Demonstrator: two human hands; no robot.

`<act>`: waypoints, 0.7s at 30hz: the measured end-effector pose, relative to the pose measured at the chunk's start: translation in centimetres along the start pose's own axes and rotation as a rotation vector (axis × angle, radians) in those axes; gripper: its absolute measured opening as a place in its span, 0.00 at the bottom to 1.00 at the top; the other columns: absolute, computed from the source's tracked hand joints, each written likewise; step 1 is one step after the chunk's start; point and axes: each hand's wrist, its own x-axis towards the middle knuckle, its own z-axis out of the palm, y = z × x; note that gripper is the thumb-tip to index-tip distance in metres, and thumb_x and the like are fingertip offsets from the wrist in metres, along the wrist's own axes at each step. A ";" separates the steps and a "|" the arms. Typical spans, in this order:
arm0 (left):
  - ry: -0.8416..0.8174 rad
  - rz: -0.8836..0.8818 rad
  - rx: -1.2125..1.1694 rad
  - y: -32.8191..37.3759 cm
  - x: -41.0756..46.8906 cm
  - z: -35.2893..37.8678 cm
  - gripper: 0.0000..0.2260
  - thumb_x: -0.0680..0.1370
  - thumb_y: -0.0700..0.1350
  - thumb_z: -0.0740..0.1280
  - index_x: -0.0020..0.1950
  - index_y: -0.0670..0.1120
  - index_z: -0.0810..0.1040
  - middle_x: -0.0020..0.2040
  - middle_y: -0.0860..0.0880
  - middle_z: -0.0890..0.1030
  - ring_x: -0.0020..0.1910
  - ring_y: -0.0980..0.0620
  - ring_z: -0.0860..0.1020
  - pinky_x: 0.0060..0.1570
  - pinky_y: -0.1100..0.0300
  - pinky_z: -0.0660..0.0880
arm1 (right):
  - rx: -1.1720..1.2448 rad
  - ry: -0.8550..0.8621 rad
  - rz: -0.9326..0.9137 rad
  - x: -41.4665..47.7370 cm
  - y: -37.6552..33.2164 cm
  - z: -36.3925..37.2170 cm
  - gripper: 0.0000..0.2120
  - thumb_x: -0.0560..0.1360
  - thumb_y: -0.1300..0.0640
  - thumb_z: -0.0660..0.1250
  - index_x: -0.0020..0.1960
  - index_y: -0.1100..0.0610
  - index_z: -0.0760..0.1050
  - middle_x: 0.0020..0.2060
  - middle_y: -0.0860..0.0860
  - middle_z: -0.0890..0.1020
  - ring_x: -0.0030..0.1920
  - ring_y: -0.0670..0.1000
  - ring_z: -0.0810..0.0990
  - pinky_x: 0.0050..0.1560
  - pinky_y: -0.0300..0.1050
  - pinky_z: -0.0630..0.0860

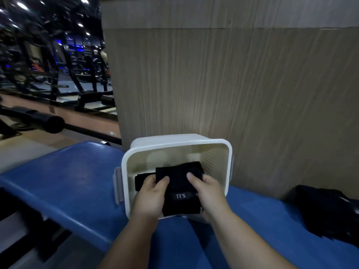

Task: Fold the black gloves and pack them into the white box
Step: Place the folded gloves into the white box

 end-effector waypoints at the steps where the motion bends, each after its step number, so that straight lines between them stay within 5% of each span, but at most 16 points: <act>1: 0.026 0.022 0.008 0.1 0.2 -0.1 0.07 0.79 0.48 0.65 0.55 0.49 0.78 0.48 0.48 0.84 0.47 0.48 0.83 0.51 0.49 0.79 | -0.058 0.029 -0.032 0.5 -0.1 0.5 0.08 0.75 0.53 0.70 0.45 0.58 0.80 0.41 0.57 0.85 0.41 0.56 0.85 0.40 0.51 0.81; 7: 0.073 0.129 0.018 0.6 0.8 -0.4 0.11 0.77 0.48 0.67 0.59 0.56 0.74 0.51 0.55 0.82 0.51 0.54 0.80 0.54 0.54 0.76 | -0.455 0.171 -0.163 3.8 -0.8 3.3 0.23 0.65 0.36 0.66 0.51 0.52 0.81 0.43 0.48 0.85 0.46 0.52 0.83 0.52 0.54 0.79; 11: 0.158 0.181 0.175 0.4 1.8 -0.5 0.17 0.77 0.46 0.67 0.65 0.53 0.71 0.53 0.53 0.81 0.52 0.52 0.79 0.56 0.52 0.76 | -0.838 0.311 -0.257 5.6 -1.0 4.4 0.20 0.70 0.35 0.62 0.46 0.49 0.80 0.46 0.51 0.81 0.50 0.56 0.78 0.52 0.47 0.75; 15: 0.236 0.171 0.357 -0.3 3.0 -0.7 0.22 0.78 0.47 0.64 0.72 0.52 0.64 0.62 0.49 0.76 0.59 0.47 0.75 0.61 0.50 0.73 | -1.107 0.282 -0.243 6.0 -1.4 5.0 0.21 0.75 0.36 0.59 0.56 0.49 0.79 0.56 0.52 0.75 0.61 0.56 0.68 0.62 0.46 0.65; 21: 0.330 0.214 0.621 -0.9 3.9 -0.7 0.26 0.79 0.46 0.62 0.75 0.45 0.59 0.70 0.44 0.69 0.66 0.44 0.70 0.65 0.50 0.69 | -1.406 0.207 -0.313 7.3 -0.3 5.3 0.23 0.78 0.38 0.53 0.50 0.51 0.80 0.51 0.49 0.81 0.60 0.52 0.71 0.66 0.47 0.57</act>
